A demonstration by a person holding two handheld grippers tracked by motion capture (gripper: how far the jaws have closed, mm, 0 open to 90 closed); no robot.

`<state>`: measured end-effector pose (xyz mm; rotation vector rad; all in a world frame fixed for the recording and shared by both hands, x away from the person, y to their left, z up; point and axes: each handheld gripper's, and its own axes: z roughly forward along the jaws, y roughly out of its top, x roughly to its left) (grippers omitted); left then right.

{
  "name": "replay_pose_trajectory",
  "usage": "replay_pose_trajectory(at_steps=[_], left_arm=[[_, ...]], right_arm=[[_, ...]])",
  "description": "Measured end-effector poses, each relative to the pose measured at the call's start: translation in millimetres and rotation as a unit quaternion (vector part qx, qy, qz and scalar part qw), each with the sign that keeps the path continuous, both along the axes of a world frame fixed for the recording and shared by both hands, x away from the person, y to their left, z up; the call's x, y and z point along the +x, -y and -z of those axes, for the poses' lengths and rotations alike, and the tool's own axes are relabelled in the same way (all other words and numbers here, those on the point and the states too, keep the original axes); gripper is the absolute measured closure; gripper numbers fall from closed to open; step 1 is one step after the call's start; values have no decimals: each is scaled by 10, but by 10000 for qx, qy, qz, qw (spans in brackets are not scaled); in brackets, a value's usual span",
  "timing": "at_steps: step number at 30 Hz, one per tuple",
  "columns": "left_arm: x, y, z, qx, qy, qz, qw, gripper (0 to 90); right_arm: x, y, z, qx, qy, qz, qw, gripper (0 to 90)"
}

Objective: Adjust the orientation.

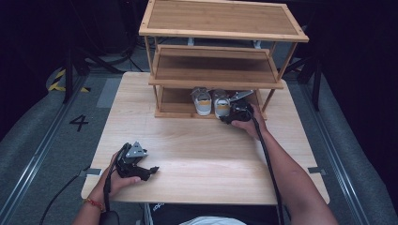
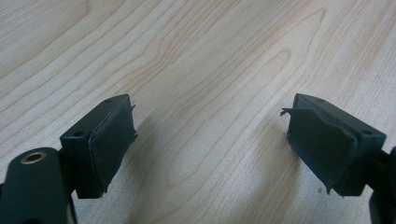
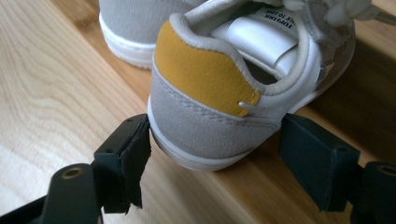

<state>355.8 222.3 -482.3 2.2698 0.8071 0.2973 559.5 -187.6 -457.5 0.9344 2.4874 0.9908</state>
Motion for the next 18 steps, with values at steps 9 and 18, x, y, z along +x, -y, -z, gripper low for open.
replay_pose_trajectory(at_steps=[9,18], left_arm=[[-1,0,0,-2,-1,-2,10000,153],[-2,2,1,-13,-11,-12,10000,153]], right_arm=[[96,-89,39,37,72,71,9999,260],[144,-149,64,92,140,125,9998,257]])
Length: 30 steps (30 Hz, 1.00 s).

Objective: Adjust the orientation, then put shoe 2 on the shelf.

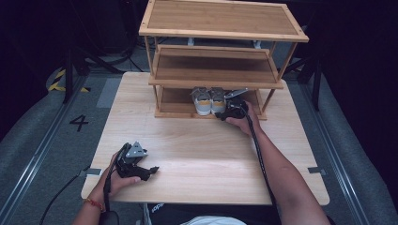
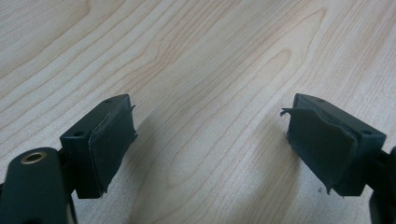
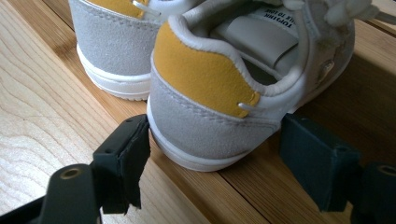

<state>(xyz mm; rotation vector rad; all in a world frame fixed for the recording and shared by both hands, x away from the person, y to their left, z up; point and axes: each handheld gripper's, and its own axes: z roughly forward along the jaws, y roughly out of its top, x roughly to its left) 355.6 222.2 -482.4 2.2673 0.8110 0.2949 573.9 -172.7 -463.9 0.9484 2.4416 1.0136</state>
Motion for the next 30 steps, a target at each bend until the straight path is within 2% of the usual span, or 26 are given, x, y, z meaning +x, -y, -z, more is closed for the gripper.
replay_pose_trajectory(at_steps=[3,8,10,13,14,17,21,23,25,30], left_arm=[[2,-2,-1,8,2,9,10000,153],[5,-3,0,6,2,22,10000,153],[5,-3,0,6,3,22,10000,153],[4,-3,-1,4,-1,22,10000,153],[5,-5,-1,-1,0,23,10000,154],[6,-6,-2,5,3,29,10000,154],[5,-6,-1,4,4,33,10000,154],[4,-6,-1,2,4,30,10000,154],[4,-6,-1,2,3,31,10000,154],[2,-6,-1,1,-5,23,10000,154]], right_arm=[[-43,3,-21,-52,-37,100,9999,286],[-77,33,-72,-59,-19,31,10000,300],[-99,40,-101,-190,30,45,9998,300],[-156,55,-145,-256,3,-16,9997,299],[-188,62,-169,-363,15,-95,9993,298],[-204,72,-190,-484,65,-237,9985,293],[-279,118,-226,-410,-56,-231,9989,291],[-301,157,-227,-507,-35,-215,9985,290],[-326,187,-223,-485,-97,-221,9985,290],[-398,285,-221,-614,-84,-251,9978,300]])
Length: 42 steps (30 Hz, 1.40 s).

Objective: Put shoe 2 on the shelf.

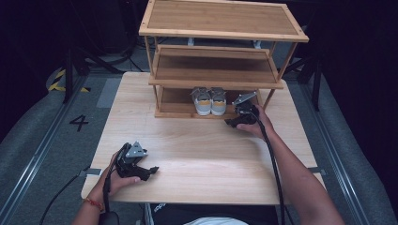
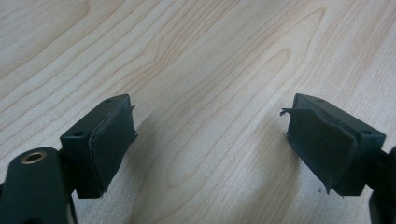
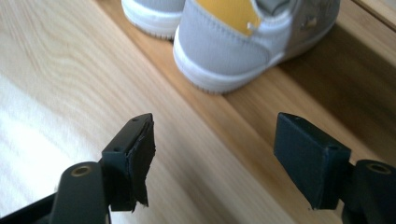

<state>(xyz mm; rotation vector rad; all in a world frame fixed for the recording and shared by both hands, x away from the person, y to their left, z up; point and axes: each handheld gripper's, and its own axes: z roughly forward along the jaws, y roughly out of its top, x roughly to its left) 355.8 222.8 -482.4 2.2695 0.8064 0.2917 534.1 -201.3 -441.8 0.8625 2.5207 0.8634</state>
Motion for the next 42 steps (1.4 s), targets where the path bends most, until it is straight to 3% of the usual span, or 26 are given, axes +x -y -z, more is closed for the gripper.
replay_pose_trajectory(at_steps=[11,14,16,42], left_arm=[[-1,0,0,3,4,-4,10000,154],[-1,0,0,3,4,-4,10000,154],[-2,2,0,1,5,-15,10000,154],[-8,8,1,8,15,-62,10000,153]], right_arm=[[-209,207,-24,-45,103,-63,9999,296],[-276,250,-7,-143,74,-120,9998,292],[-313,283,-4,-82,1,-160,9998,292],[-913,899,27,-53,202,-19,9998,283]])
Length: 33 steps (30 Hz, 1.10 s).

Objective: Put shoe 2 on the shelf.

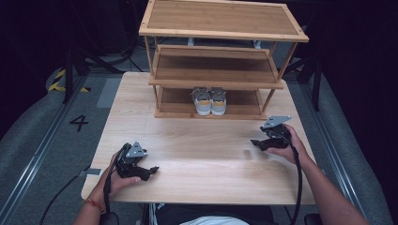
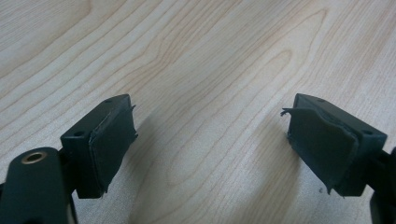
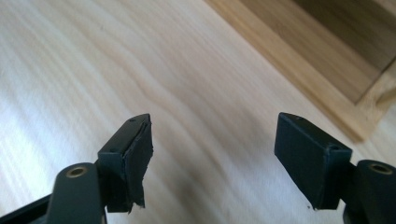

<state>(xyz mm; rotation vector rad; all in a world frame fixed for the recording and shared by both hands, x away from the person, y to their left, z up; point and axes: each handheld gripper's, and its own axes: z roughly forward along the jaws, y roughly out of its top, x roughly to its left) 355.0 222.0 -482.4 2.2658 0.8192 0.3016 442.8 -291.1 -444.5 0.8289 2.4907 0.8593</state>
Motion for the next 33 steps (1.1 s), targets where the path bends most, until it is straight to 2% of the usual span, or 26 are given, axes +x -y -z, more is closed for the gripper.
replay_pose_trajectory(at_steps=[8,15,24,28,30,31,33], left_arm=[[-2,1,0,3,2,-9,10000,152],[-8,3,2,-17,-25,-40,10000,152],[-16,3,-1,11,-3,-103,9999,152],[-19,-1,0,4,2,-158,9999,152],[-16,-5,0,9,18,-168,9999,152],[-16,-5,0,9,18,-168,9999,152],[-18,-4,1,-5,2,-197,9998,152]], right_arm=[[-192,193,53,-81,59,53,9999,280],[-379,426,122,27,90,186,9998,278],[-577,741,244,345,-21,366,9987,275],[-705,961,367,681,-136,595,9958,251],[-771,1084,414,980,-168,754,9922,246],[-802,1130,425,1045,-133,826,9910,244],[-835,1158,427,1003,-101,982,9900,220]])
